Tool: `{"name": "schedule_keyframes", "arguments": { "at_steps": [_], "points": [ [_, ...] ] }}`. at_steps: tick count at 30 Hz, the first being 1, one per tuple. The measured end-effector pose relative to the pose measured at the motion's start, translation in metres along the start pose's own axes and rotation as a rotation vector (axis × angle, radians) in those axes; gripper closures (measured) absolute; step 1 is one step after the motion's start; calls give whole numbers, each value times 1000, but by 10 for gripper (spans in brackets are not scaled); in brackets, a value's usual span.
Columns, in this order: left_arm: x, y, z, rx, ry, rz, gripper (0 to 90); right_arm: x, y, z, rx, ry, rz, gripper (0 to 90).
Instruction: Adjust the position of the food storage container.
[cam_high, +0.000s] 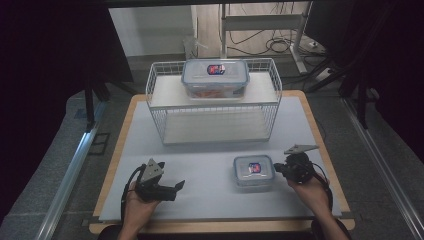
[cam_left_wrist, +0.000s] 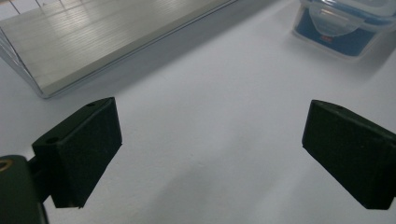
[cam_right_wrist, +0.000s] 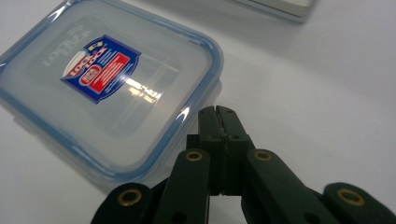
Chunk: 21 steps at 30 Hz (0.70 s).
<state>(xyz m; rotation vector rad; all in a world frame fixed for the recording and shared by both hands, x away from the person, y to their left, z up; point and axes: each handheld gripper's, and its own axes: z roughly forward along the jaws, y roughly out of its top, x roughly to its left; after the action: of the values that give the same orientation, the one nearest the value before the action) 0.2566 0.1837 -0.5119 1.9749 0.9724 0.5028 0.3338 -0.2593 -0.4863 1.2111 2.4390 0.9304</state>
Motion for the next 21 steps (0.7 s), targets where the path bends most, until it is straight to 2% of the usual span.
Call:
{"name": "schedule_keyframes", "arguments": {
  "at_steps": [12,21],
  "points": [
    [-2,1,2,3,-13,0,46,34,8,14,3,91,-57,899],
    [-3,1,3,7,-22,-8,47,49,16,26,-10,134,-81,898]
  ]
}}
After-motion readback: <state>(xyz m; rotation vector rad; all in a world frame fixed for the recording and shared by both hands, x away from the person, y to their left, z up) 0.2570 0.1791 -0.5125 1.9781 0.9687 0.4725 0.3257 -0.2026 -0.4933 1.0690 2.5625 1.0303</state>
